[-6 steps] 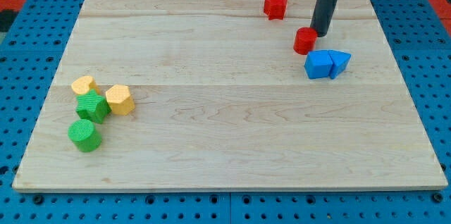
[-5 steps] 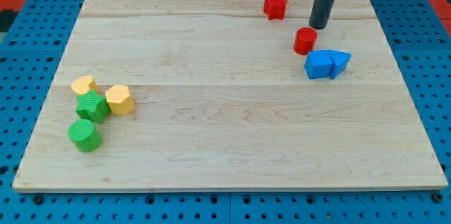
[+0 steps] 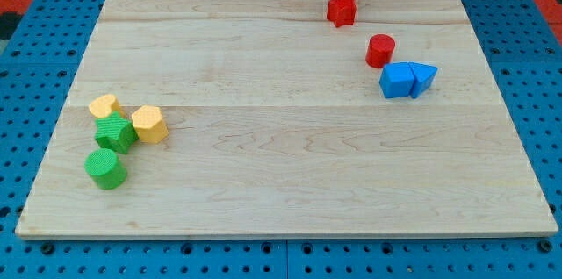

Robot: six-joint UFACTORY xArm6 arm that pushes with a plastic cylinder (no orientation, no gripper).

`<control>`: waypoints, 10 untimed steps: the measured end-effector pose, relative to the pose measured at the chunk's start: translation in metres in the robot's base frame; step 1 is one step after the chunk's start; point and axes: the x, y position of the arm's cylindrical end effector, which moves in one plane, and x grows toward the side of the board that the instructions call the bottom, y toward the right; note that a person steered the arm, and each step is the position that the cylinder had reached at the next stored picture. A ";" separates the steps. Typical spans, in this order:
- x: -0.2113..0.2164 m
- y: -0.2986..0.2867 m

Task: Push the red star into the left of the red circle

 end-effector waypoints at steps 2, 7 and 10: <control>0.044 -0.002; 0.096 -0.028; 0.111 -0.009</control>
